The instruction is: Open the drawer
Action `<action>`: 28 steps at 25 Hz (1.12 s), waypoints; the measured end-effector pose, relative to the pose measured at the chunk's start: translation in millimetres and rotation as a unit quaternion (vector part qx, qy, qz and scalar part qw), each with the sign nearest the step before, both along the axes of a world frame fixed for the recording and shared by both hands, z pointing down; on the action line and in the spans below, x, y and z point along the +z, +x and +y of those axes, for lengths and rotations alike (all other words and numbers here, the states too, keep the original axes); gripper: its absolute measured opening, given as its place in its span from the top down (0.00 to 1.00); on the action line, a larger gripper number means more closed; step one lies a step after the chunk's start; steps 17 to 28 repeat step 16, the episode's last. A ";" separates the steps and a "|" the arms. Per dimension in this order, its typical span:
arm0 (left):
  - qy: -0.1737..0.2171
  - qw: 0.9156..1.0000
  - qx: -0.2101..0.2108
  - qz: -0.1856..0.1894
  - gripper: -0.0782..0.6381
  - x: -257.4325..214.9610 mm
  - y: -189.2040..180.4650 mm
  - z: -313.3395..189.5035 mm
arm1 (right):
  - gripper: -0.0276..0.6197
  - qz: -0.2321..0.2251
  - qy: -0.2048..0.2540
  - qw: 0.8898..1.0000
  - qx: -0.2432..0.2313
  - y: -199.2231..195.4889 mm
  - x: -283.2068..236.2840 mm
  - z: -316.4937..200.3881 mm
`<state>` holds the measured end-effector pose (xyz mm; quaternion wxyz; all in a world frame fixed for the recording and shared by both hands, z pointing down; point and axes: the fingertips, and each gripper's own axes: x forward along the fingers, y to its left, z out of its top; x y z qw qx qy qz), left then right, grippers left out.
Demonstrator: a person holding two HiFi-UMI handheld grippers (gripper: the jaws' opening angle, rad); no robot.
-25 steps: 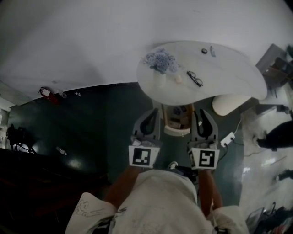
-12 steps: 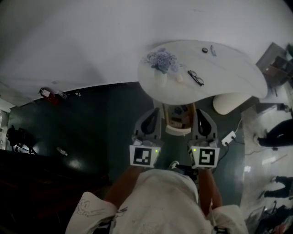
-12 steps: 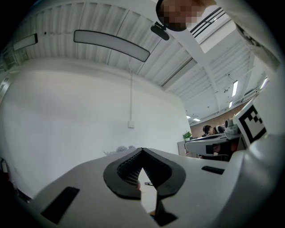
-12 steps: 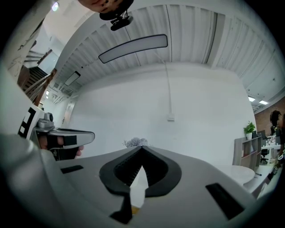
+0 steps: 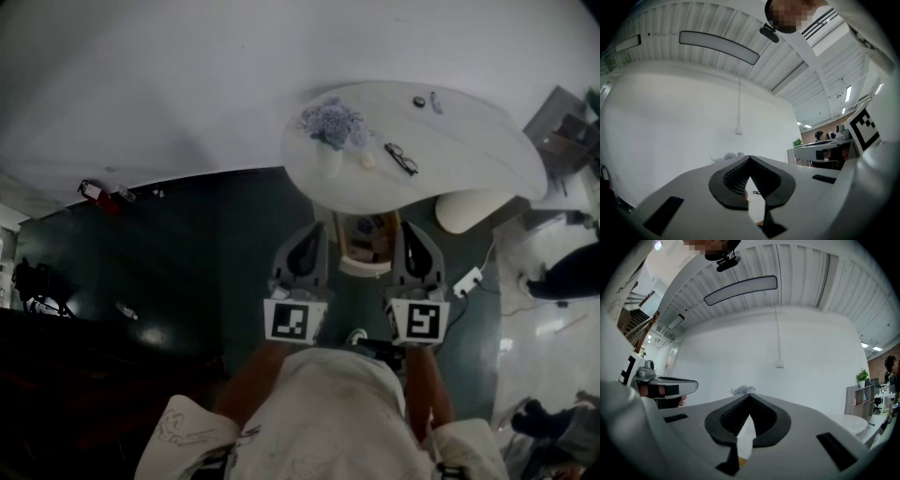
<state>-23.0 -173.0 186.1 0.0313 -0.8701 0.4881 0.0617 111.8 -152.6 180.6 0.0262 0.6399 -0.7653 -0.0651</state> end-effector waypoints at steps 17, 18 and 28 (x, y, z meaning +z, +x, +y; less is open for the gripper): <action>0.000 1.000 0.002 0.007 0.90 -3.4 -0.8 -1.0 | 0.95 0.016 -0.002 1.000 0.004 2.9 -0.9 -1.2; 0.000 1.000 0.002 0.007 0.90 -3.4 -0.8 -1.0 | 0.95 0.016 -0.002 1.000 0.004 2.9 -0.9 -1.2; 0.000 1.000 0.002 0.007 0.90 -3.4 -0.8 -1.0 | 0.95 0.016 -0.002 1.000 0.004 2.9 -0.9 -1.2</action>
